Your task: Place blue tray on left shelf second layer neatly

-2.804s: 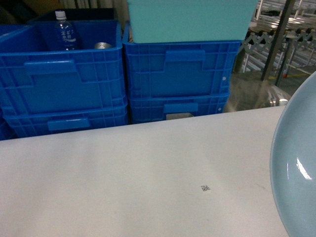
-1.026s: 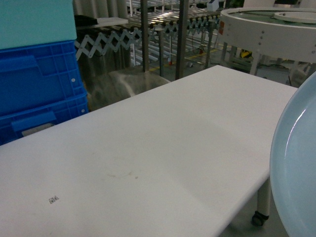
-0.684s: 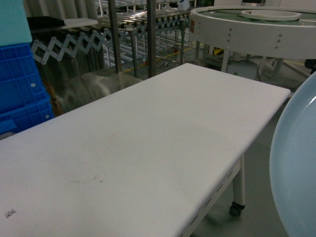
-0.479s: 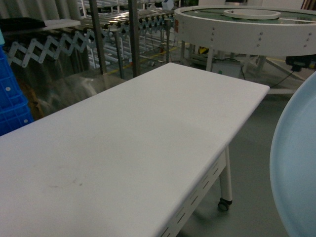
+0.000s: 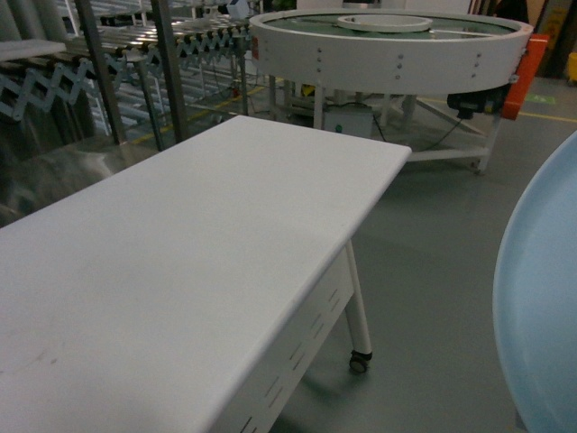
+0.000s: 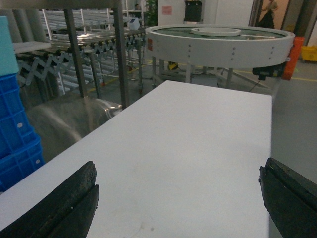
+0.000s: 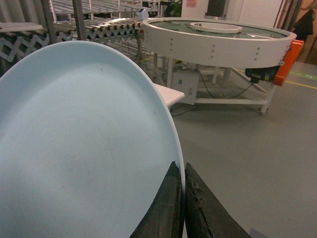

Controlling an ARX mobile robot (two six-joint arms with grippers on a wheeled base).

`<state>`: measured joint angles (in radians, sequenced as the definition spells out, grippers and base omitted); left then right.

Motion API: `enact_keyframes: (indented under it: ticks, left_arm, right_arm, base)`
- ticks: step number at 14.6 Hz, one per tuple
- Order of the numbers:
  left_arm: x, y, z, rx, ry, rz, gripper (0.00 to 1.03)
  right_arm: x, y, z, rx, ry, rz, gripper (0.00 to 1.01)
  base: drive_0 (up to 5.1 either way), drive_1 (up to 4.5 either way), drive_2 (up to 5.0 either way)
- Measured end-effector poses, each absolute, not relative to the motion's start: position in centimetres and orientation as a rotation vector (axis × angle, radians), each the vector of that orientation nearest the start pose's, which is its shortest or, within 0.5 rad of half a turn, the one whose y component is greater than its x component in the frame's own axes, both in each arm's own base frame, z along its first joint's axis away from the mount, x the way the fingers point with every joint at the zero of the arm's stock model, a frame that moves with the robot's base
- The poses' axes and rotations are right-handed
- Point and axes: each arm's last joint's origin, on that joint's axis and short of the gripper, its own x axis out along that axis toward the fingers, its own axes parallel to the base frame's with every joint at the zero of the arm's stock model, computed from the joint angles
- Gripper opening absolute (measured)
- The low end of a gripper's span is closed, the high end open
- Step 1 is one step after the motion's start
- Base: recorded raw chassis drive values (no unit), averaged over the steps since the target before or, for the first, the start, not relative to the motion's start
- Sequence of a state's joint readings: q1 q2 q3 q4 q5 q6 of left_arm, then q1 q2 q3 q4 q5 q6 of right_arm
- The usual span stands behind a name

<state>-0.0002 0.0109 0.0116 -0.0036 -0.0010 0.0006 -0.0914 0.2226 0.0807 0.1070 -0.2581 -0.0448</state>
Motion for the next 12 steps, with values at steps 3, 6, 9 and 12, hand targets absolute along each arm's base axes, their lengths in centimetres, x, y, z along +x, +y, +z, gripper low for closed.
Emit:
enact_keyframes:
  ticks: [3,6,9,12]
  left_arm:
    - [9.77,0.0,16.63,0.0,0.003,0.001,0.98]
    - [9.77,0.0,16.63,0.0,0.003,0.0,0.98]
    - [9.77,0.0,16.63,0.001,0.002,0.001,0.98]
    - [9.77,0.0,16.63,0.0,0.003,0.001,0.98]
  right_arm:
    - [10.94,-0.26,18.32,-0.039,0.03,0.167,0.02]
    - [10.94,-0.26,18.32,-0.039,0.03,0.167,0.02]
    - [10.94,-0.26,18.32,-0.039,0.03,0.167,0.02]
    - [10.94,-0.26,18.32,-0.039,0.03,0.167,0.02]
  base:
    - [-1.6,-1.59,-1.6]
    - [-1.6,-1.65,-1.6]
    - [-1.6,-1.63,-1.6]
    - [-1.6,-1.62,-1.6]
